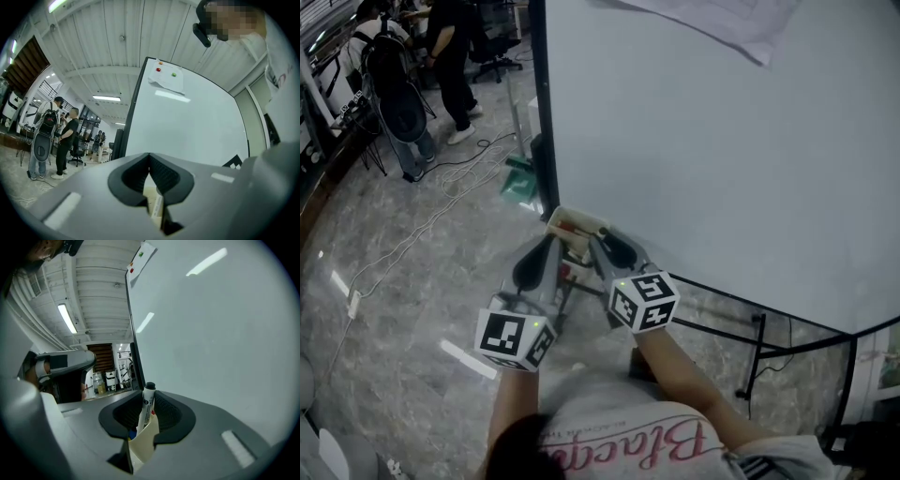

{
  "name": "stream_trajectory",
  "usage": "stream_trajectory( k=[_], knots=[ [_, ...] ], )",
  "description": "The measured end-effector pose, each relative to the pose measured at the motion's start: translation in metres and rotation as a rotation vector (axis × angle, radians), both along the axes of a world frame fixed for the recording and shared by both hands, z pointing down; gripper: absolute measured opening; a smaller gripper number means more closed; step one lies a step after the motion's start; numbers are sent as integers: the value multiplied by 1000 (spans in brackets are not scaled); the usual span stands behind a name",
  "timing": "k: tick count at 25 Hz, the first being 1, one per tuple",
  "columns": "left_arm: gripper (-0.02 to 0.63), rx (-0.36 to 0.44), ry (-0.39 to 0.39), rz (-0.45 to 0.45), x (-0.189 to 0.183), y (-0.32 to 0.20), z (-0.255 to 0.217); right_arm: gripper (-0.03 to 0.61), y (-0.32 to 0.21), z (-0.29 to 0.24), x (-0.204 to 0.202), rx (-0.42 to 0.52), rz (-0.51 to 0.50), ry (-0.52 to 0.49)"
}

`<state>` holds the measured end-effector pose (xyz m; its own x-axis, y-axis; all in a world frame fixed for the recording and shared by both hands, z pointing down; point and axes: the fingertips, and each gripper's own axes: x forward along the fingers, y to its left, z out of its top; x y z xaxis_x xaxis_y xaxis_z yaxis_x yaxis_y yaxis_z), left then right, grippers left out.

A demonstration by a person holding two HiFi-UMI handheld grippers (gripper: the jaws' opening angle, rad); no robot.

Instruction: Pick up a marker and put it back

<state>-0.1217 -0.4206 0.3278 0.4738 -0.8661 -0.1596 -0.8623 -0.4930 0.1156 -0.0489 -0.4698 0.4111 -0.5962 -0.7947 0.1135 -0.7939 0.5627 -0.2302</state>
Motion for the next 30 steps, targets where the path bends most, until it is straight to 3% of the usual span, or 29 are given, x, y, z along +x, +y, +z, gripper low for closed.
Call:
stream_trajectory(
  k=[7, 19, 23, 26, 30],
  knots=[
    [0, 8, 4, -3, -1, -1, -3, 110, 2, 4, 1, 29, -7, 129],
    [0, 22, 14, 26, 13, -1, -5, 127, 35, -54, 29, 156, -26, 117],
    [0, 32, 13, 33, 17, 2, -7, 95, 48, -69, 30, 205, -43, 106],
    [0, 37, 14, 37, 19, 2, -8, 2, 54, -73, 31, 223, -48, 117],
    [0, 43, 12, 46, 23, 5, -10, 2, 59, -74, 34, 223, -45, 131]
  ],
)
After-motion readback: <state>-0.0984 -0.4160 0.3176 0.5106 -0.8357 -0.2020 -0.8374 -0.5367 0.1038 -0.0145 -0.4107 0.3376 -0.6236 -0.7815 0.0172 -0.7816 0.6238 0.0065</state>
